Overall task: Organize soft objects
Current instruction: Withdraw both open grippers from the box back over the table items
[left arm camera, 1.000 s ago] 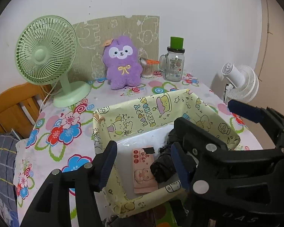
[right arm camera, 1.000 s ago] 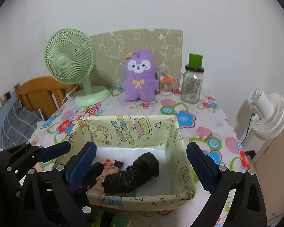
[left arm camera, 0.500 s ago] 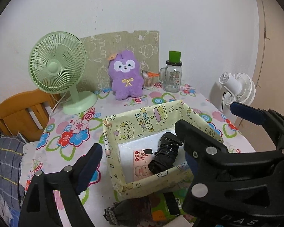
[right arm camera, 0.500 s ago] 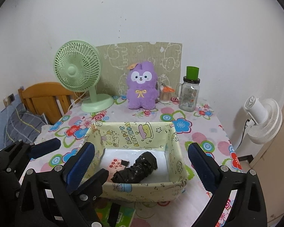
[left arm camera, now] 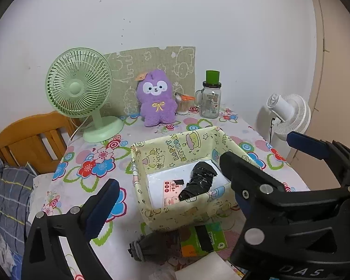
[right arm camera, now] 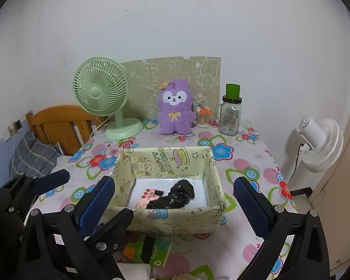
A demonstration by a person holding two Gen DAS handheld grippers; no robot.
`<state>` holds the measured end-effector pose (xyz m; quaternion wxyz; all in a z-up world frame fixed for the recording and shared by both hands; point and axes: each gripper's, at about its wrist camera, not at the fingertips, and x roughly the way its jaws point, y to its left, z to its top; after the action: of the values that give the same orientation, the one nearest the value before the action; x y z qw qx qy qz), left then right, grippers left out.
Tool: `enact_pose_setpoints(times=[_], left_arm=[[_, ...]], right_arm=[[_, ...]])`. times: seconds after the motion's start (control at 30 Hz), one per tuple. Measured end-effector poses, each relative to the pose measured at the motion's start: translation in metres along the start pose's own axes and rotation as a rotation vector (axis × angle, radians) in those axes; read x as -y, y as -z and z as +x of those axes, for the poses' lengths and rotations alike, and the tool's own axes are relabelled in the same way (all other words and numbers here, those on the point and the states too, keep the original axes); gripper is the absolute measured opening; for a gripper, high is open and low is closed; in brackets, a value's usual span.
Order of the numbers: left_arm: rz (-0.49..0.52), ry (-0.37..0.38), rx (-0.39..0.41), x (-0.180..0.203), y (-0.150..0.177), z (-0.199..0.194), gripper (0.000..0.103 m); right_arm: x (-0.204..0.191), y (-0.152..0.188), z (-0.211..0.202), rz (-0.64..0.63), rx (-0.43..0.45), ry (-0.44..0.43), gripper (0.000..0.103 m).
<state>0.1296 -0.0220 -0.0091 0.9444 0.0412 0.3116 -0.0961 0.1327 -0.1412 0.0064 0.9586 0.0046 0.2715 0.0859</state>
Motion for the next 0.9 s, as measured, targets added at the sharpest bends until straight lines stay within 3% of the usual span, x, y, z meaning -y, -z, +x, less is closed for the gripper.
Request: enact_pose_setpoints(times=[0.9], left_arm=[[-0.030, -0.006, 0.028, 0.001, 0.026, -0.041, 0.101]], right_arm=[[-0.004, 0.025, -0.044, 0.006, 0.018, -0.031, 0.103]])
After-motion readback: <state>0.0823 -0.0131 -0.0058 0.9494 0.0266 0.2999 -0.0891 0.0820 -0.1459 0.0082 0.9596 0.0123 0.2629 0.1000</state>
